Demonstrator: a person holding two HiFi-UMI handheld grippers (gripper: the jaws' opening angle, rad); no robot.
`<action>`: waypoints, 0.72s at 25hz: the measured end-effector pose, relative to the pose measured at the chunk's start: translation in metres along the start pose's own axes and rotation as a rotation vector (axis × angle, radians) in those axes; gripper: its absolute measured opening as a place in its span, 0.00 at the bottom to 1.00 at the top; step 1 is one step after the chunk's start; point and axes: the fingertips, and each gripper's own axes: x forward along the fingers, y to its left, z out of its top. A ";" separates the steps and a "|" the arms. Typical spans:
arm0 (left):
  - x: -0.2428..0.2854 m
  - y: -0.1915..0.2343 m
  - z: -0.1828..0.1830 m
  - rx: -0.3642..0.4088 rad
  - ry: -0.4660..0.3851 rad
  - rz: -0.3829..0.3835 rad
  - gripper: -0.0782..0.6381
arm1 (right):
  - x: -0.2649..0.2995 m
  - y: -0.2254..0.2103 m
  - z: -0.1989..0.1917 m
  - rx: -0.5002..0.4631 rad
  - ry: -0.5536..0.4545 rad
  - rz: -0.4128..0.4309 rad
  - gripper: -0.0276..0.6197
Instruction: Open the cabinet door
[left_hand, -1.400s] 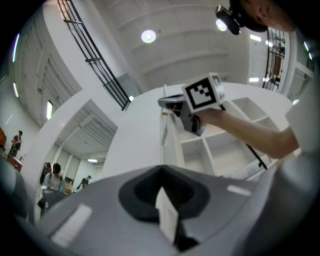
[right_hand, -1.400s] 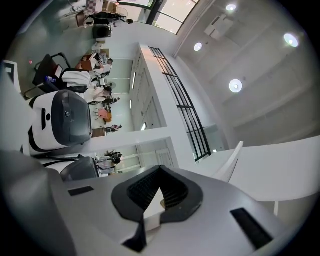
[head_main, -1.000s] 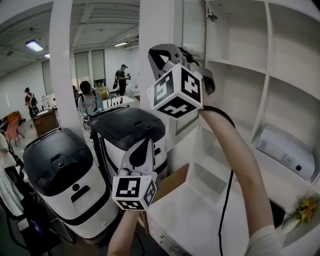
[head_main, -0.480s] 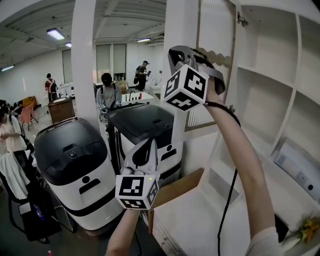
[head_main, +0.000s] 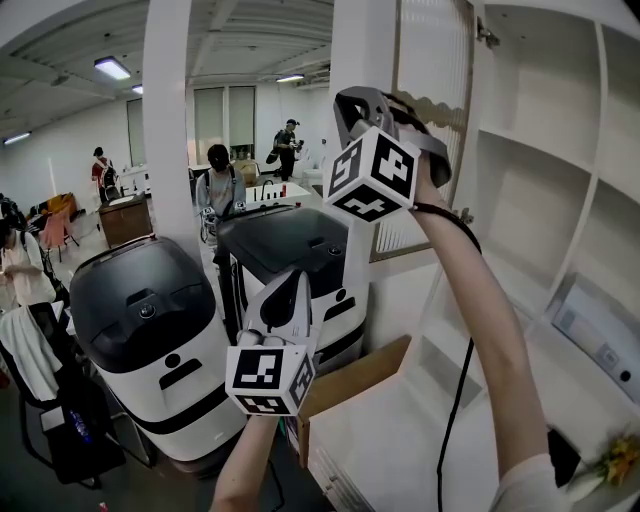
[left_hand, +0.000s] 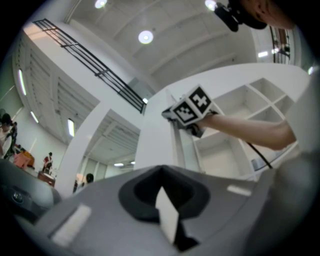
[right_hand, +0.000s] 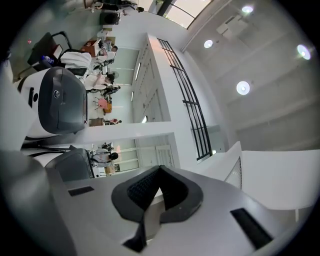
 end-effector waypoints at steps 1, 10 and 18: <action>0.002 -0.002 0.000 0.000 -0.001 -0.005 0.12 | -0.002 -0.001 0.000 0.018 -0.007 0.010 0.04; 0.022 -0.039 0.006 -0.022 -0.030 -0.100 0.12 | -0.086 -0.030 0.001 0.093 -0.109 -0.020 0.04; 0.031 -0.119 0.023 -0.046 -0.111 -0.264 0.12 | -0.212 -0.064 -0.062 0.303 -0.089 -0.174 0.04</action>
